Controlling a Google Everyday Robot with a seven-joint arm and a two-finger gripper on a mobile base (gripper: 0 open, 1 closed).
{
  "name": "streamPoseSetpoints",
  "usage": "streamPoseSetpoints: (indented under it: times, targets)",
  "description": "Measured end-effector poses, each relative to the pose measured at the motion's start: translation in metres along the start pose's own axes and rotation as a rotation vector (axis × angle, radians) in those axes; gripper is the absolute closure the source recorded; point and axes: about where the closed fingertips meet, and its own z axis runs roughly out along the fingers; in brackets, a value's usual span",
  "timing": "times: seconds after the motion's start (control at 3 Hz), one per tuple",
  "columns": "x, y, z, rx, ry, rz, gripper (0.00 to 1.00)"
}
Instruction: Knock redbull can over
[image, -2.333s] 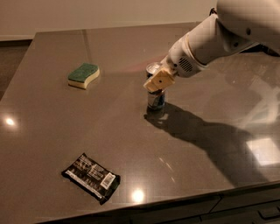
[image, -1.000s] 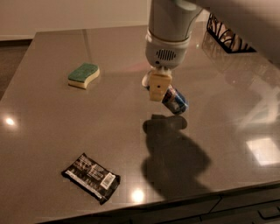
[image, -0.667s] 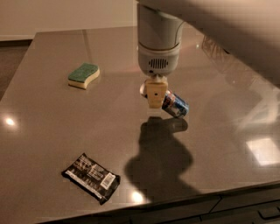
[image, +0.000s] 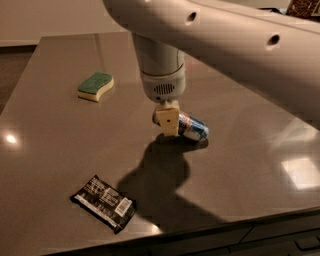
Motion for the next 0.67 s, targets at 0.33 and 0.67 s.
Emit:
streamPoseSetpoints:
  times: [0.33, 0.67]
  targets:
    - [-0.0075, 0.0019, 0.0107, -0.004, 0.043, -0.033, 0.39]
    - [-0.0122, 0.0039, 0.0183, -0.004, 0.066, -0.050, 0.15]
